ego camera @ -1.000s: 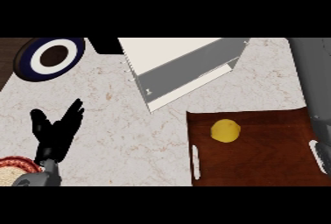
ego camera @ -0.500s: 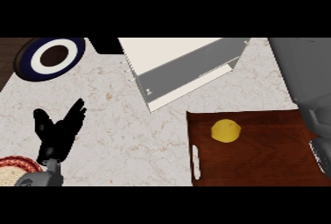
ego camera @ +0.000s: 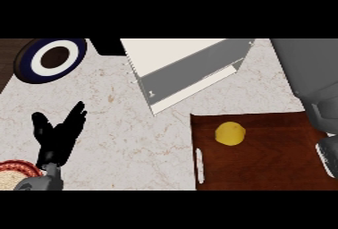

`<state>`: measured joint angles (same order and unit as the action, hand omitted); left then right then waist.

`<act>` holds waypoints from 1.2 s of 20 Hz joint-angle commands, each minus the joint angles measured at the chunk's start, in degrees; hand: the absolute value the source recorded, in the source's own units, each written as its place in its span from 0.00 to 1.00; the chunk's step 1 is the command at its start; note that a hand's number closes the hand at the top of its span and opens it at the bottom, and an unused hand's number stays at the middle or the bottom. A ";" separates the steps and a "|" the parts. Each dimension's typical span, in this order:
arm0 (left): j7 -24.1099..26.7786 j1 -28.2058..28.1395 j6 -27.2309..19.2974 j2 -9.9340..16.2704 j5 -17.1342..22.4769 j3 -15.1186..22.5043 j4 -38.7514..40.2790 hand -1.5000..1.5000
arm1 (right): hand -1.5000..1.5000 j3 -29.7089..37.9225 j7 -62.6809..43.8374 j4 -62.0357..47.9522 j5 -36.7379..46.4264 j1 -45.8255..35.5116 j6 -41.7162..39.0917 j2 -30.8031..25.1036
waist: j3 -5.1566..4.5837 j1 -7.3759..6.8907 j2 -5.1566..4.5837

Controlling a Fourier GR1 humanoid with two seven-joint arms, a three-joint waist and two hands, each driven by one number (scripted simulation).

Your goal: Pick the tomato from the tray and place it in the tiered shelf

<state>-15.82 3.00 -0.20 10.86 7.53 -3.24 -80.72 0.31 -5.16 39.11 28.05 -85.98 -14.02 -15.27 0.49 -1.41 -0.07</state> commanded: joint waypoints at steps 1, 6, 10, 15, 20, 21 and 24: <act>-1.15 -1.94 1.07 -0.19 0.80 -0.08 1.54 0.50 | 1.00 -1.87 4.58 -3.71 3.65 -1.66 -0.15 -2.80 | -0.55 -0.37 -0.47; -1.85 -2.97 -0.99 -1.89 -1.09 1.59 -0.27 0.50 | 0.00 8.35 -5.67 -4.33 -4.90 -2.98 3.69 0.31 | -0.50 0.34 0.01; -0.05 -0.61 -1.36 -2.27 -1.21 0.35 4.13 0.50 | 0.00 11.94 -6.35 -5.01 -8.29 -3.06 6.54 2.64 | -0.54 0.79 -0.20; -0.89 -0.99 -0.64 -1.46 -1.36 0.68 1.31 0.50 | 0.00 18.58 -5.80 -6.84 -14.73 -4.54 5.36 0.38 | -0.51 0.44 -0.24; -0.93 0.01 0.31 -1.47 -0.85 0.38 3.21 0.50 | 0.00 23.80 -7.93 -7.84 -18.74 -6.27 9.75 -1.20 | -0.54 0.49 -0.37; -1.29 -1.34 0.09 -0.62 -1.21 0.11 1.05 0.50 | 0.00 23.66 -8.51 -8.87 -17.45 -6.74 13.57 -1.28 | -0.54 -0.07 -0.37; -0.38 -0.32 0.14 -1.24 -1.49 0.34 2.31 0.50 | 0.00 23.96 -9.31 -9.60 -16.33 -7.47 15.12 -5.83 | -0.56 0.28 -0.43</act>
<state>-16.50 3.18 0.41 10.84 7.06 -3.83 -81.21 22.86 -13.48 30.66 11.51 -92.46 -1.88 -17.41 0.36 -1.31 -0.18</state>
